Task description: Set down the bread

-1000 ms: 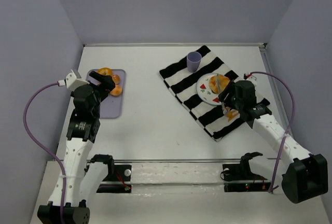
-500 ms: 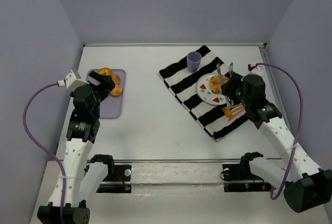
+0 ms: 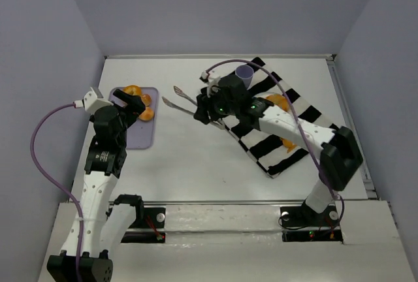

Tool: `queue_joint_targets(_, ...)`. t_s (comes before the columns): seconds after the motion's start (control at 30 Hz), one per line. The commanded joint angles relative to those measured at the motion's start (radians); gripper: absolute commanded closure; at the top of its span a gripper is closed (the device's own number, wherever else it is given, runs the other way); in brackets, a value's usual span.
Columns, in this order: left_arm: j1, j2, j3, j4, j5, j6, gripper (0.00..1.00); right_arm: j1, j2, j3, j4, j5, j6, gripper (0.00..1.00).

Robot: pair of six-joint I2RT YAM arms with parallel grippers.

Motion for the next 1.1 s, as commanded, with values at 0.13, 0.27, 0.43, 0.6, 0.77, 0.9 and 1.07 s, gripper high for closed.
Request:
queue_joint_targets(0.13, -0.002, 0.014, 0.016, 0.019, -0.014, -0.003, 0.01, 0.116, 0.399, 0.458, -0.129, -0.051, -0.172, 0.42)
queue_joint_targets(0.27, -0.002, 0.04, 0.022, 0.016, -0.011, -0.004, 0.01, 0.117, 0.519, 0.587, -0.168, -0.078, -0.179, 0.39)
queue_joint_targets(0.43, -0.002, 0.055, 0.028, 0.014, -0.008, -0.004, 0.01, 0.117, 0.625, 0.696, -0.203, -0.062, -0.17, 0.37)
queue_joint_targets(0.6, -0.002, 0.057, 0.028, 0.01, -0.014, -0.006, 0.01, 0.117, 0.699, 0.788, -0.232, -0.002, -0.158, 0.36)
queue_joint_targets(0.77, -0.002, 0.057, 0.028, 0.01, -0.016, -0.004, 0.01, 0.117, 0.763, 0.865, -0.261, -0.008, -0.152, 0.35)
queue_joint_targets(0.9, -0.002, 0.054, 0.026, 0.008, -0.019, -0.006, 0.01, 0.117, 0.792, 0.885, -0.28, -0.057, -0.15, 0.35)
queue_joint_targets(1.07, -0.002, 0.049, 0.025, 0.008, -0.02, -0.007, 0.01, 0.126, 0.785, 0.847, -0.28, -0.095, -0.146, 0.35)
